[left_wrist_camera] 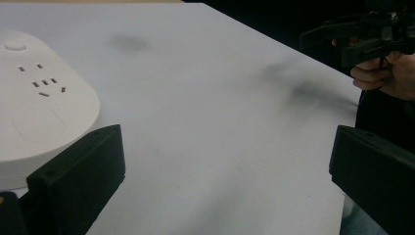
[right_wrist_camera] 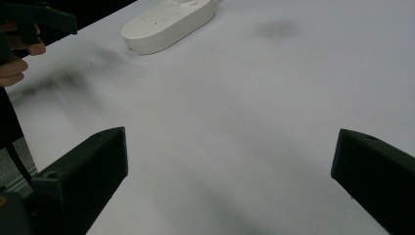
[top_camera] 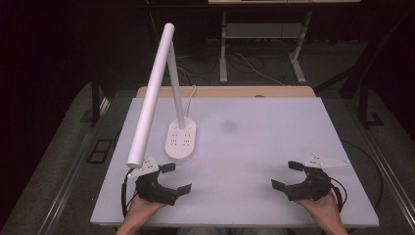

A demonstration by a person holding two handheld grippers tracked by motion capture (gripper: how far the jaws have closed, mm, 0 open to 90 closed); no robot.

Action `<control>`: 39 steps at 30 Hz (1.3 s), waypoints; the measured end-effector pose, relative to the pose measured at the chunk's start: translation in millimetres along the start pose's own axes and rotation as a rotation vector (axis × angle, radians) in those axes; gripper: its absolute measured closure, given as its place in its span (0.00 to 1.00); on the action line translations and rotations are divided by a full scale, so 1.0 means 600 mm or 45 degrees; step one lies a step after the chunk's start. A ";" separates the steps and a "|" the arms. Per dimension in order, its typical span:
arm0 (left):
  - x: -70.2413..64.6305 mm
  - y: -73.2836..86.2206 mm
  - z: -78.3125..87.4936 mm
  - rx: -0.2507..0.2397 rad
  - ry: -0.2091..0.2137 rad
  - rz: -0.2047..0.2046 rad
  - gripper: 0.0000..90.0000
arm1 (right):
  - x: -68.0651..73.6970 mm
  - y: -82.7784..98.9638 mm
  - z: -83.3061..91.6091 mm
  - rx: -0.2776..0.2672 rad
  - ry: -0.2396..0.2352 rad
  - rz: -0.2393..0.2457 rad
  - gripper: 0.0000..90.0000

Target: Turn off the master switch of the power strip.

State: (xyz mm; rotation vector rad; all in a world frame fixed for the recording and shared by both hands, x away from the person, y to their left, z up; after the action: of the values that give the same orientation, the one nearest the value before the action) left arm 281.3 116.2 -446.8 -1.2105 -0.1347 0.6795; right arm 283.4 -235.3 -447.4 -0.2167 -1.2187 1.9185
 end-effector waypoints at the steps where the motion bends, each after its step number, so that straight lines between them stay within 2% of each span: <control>1: 0.000 0.000 0.000 0.005 0.003 -0.008 0.00 | -0.001 0.000 0.000 0.000 0.001 0.002 0.00; 15: -0.006 -0.001 0.000 0.025 0.007 -0.027 0.00 | -0.009 0.008 0.001 0.033 -0.002 -0.043 0.00; 33: -0.007 -0.013 0.011 0.043 0.003 -0.028 0.00 | -0.010 0.013 0.002 0.064 0.006 -0.027 0.00; 39: -0.003 -0.019 0.014 0.069 -0.007 -0.030 0.00 | -0.011 0.013 0.003 0.059 0.011 -0.026 0.00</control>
State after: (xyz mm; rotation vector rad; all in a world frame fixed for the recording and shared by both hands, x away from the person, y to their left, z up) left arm 280.9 120.1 -432.8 -1.1537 -0.1345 0.6620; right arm 282.3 -242.6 -454.3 -0.1875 -1.1648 1.9244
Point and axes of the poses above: each handheld gripper's, and its own axes: z roughly backward along the jaws, y roughly out of its underside, x roughly to its left, the point moved 7 cm from there along -z, roughly forward along the jaws, and after that the axes turned 2 degrees about -z, right-handed, at the moved point
